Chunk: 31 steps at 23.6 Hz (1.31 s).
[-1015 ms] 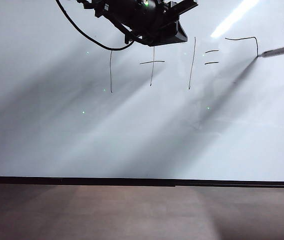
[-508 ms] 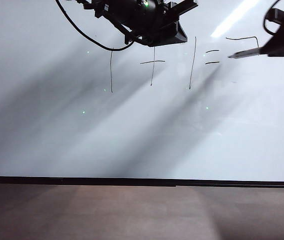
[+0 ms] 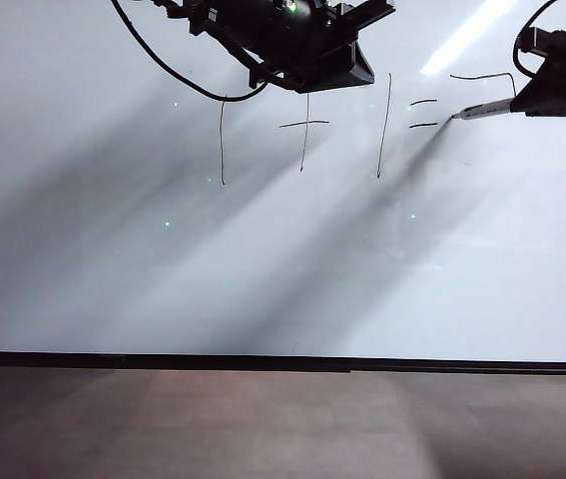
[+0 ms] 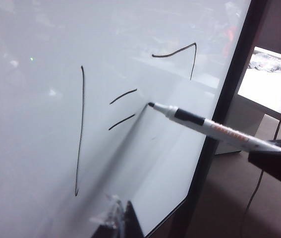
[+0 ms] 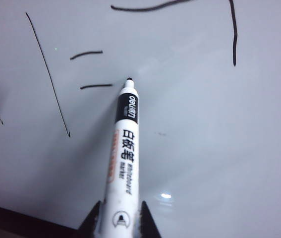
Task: Reach to the right to find the marker pen, pick it up, and write the answer to the math problem on the whiteboard.
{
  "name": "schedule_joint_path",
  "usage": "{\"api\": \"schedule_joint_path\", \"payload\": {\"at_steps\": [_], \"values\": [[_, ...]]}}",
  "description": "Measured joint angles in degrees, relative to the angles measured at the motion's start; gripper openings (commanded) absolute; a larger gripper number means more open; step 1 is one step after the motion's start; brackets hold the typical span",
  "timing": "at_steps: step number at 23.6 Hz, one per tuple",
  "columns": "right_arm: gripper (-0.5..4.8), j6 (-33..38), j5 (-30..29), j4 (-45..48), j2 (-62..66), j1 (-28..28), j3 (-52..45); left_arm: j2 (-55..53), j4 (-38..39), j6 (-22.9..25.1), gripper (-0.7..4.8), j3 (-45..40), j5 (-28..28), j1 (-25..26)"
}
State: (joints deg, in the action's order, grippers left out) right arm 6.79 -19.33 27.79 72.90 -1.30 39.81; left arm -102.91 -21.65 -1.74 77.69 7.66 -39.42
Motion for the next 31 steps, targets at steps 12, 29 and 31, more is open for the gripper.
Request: {"api": "schedule_joint_path", "payload": {"at_steps": [12,29,31], "values": [[-0.08,0.0,0.9,1.5,0.4,0.1,0.0,0.0,0.0,0.0,-0.05,0.0,0.0,0.0],[-0.08,0.1,-4.3,0.7,0.4,11.3,-0.1,0.0,0.0,0.0,-0.05,0.0,0.0,0.0],[-0.09,0.2,-4.5,0.7,0.4,11.4,-0.1,0.0,0.0,0.0,-0.04,0.0,0.0,0.0]]}}
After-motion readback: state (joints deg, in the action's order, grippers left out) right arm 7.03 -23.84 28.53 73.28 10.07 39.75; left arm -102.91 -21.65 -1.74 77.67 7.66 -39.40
